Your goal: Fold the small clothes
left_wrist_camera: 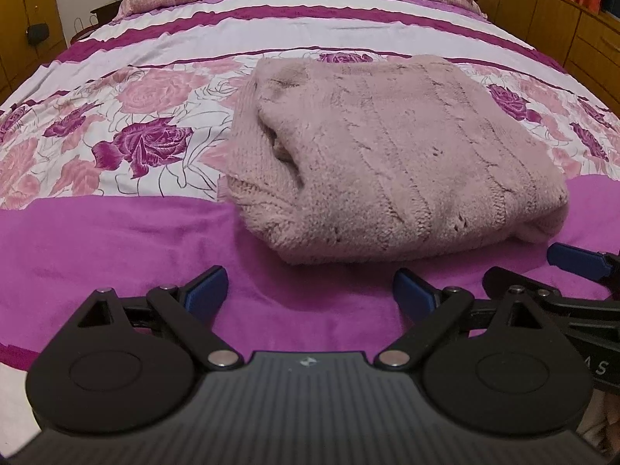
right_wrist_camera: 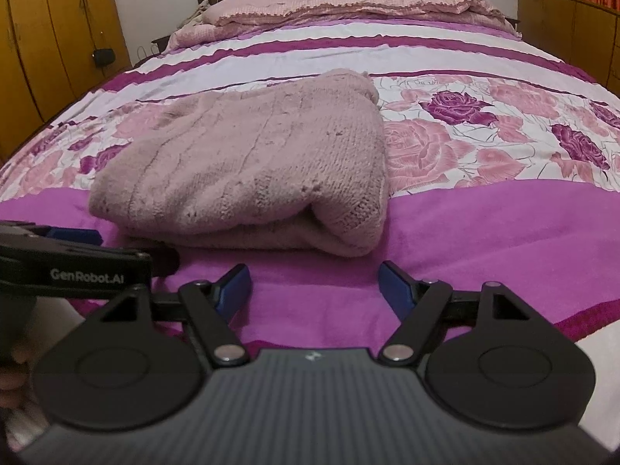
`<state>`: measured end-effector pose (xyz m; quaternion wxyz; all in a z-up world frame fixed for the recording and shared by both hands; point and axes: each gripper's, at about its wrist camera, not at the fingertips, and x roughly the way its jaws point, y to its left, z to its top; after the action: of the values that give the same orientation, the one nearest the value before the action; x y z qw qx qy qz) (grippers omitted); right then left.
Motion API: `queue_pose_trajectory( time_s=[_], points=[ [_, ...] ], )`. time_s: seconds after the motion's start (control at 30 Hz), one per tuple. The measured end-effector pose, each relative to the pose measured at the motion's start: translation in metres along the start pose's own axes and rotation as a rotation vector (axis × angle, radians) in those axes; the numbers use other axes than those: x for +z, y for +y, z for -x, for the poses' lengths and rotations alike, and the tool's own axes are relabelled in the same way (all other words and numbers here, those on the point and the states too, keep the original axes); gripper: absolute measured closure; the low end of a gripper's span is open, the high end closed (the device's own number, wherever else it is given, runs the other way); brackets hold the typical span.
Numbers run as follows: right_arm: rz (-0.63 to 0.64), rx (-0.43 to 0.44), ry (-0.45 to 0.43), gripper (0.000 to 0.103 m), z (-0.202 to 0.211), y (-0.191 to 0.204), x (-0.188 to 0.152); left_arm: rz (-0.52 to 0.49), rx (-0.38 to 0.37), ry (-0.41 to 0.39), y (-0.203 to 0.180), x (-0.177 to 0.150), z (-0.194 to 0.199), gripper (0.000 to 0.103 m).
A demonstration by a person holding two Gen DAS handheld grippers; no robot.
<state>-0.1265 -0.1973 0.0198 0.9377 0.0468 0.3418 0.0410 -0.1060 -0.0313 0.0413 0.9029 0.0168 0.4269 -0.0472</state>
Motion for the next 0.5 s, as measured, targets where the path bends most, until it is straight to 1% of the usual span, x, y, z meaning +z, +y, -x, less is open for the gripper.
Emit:
queue_pose_trajectory(
  time_s=[0.5],
  points=[
    [0.014,-0.017,0.005,0.027,-0.0015,0.0037,-0.0008,0.013,-0.016,-0.01,0.0037,-0.0021,-0.0007,0.006]
  ],
)
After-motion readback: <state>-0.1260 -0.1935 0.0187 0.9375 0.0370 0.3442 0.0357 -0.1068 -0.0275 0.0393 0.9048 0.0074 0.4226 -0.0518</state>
